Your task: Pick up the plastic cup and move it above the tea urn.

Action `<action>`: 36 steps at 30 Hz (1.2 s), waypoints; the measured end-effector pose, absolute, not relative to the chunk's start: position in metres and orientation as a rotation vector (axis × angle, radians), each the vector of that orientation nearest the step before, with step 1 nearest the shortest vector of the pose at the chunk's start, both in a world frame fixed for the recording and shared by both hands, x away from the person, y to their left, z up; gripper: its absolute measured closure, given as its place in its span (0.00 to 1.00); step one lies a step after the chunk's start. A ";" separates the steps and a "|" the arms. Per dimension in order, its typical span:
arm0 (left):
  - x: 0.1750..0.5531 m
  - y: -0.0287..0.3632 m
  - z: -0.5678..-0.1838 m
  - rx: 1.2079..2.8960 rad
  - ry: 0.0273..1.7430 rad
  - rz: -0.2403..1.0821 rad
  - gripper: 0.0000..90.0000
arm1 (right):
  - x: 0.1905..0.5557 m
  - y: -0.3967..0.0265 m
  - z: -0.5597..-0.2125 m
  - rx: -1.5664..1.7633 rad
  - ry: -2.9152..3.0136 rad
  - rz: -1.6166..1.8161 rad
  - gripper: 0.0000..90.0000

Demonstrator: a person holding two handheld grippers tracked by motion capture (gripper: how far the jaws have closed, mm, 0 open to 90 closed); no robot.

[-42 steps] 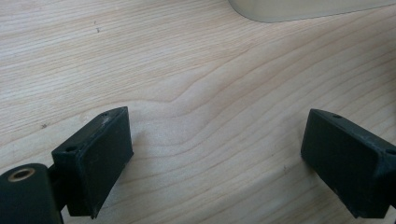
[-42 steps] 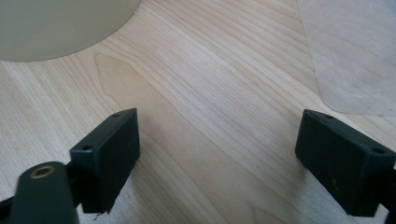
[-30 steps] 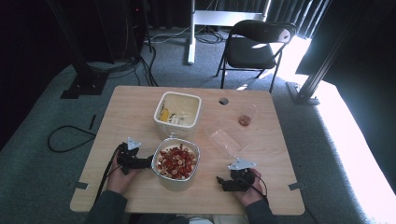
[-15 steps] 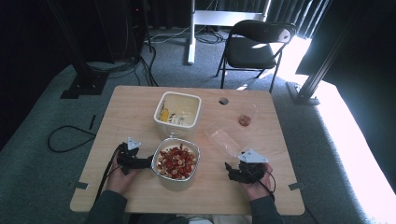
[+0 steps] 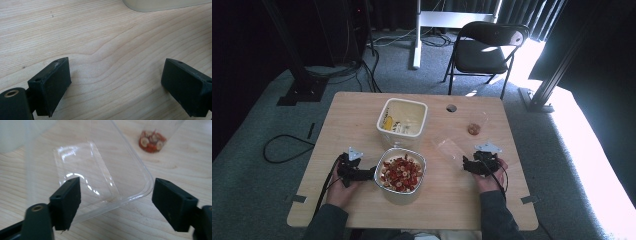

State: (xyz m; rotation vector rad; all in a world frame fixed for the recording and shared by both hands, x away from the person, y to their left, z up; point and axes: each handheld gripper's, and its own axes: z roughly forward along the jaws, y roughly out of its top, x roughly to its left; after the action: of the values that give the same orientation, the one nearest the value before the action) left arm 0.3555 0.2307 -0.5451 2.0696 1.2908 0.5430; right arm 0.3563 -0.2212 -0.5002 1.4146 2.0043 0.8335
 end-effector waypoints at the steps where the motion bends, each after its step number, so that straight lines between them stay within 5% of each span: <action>1: 0.356 0.231 -0.545 2.070 1.291 0.543 0.11 | 0.356 -0.221 -0.500 1.415 2.004 0.833 0.28; 8: 0.356 0.231 -0.545 2.071 1.290 0.544 0.11 | 0.359 -0.235 -0.500 1.453 2.013 0.830 0.58; 18: 0.356 0.231 -0.545 2.069 1.291 0.543 0.11 | 0.367 -0.236 -0.505 1.482 2.068 0.819 0.76; 20: 0.356 0.231 -0.545 2.070 1.291 0.543 0.11 | 0.368 -0.238 -0.504 1.497 2.066 0.840 0.87; 36: 0.356 0.231 -0.545 2.069 1.291 0.542 0.11 | 0.364 -0.235 -0.468 1.446 1.987 0.943 0.96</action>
State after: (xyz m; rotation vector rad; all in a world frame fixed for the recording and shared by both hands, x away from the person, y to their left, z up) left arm 0.3555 0.2307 -0.5451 2.0689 1.2908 0.5422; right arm 0.3642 -0.2351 -0.4676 1.4465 1.9867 0.9430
